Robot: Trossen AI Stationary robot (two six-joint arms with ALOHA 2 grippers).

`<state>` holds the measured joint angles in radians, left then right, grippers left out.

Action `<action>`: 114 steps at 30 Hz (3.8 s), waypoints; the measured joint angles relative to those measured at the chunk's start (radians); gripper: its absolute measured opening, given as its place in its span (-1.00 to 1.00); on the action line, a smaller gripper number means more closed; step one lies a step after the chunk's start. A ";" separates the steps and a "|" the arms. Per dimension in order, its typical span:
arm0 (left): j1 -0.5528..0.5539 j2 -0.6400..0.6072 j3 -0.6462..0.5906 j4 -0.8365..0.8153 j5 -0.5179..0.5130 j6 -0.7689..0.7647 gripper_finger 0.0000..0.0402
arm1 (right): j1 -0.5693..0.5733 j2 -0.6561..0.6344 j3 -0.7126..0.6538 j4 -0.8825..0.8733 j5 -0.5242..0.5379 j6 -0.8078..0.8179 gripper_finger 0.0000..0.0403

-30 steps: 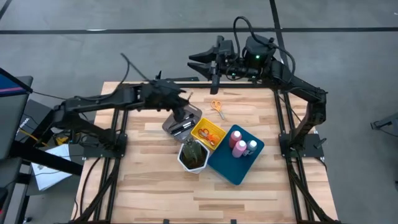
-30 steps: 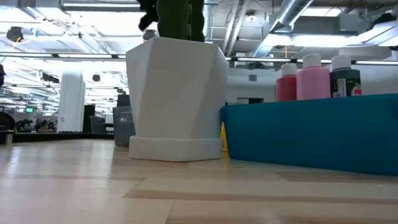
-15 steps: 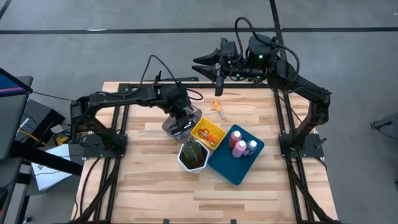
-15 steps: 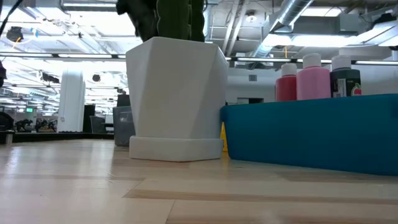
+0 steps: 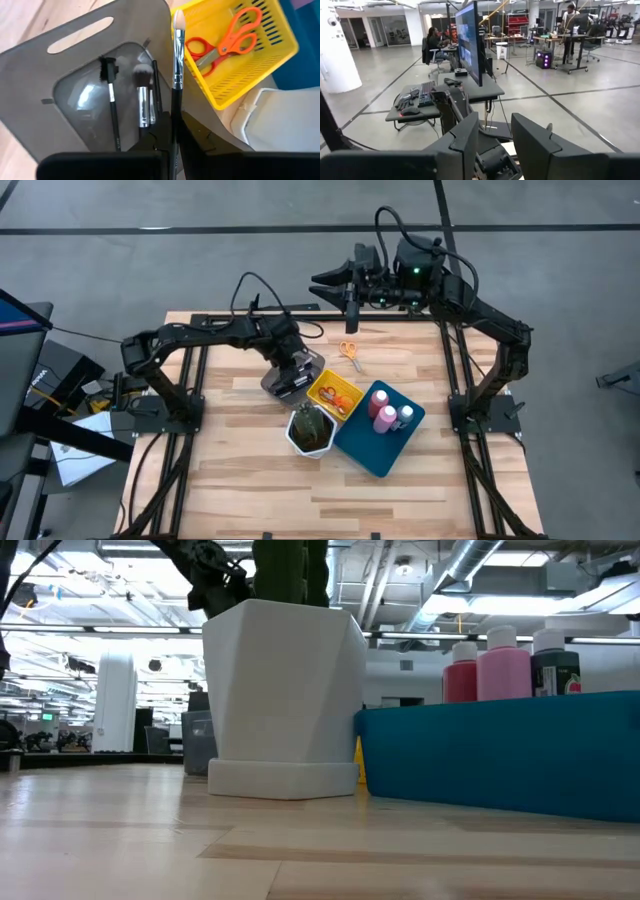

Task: Pick & Place Paint Supplies
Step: Put the makeup brush into the black bin, then put the yellow scissors into the yellow bin

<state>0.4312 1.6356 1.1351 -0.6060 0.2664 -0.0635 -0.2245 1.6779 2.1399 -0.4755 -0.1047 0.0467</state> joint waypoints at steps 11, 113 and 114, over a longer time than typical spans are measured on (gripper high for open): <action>0.007 0.041 -0.008 0.031 0.033 0.008 -0.96 | -0.021 0.000 0.000 -0.005 0.001 0.013 -0.44; 0.007 -0.737 -0.066 0.037 -0.228 -0.097 -0.67 | 0.082 0.001 0.000 -0.857 0.450 0.128 -0.44; 0.007 -0.745 -0.074 0.039 -0.228 -0.109 -0.67 | 0.082 0.001 0.000 -0.862 0.453 0.129 -0.44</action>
<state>0.4377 0.8902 1.0607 -0.5674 0.0384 -0.1729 -0.1428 1.6787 2.1395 -1.3376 0.3488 0.1759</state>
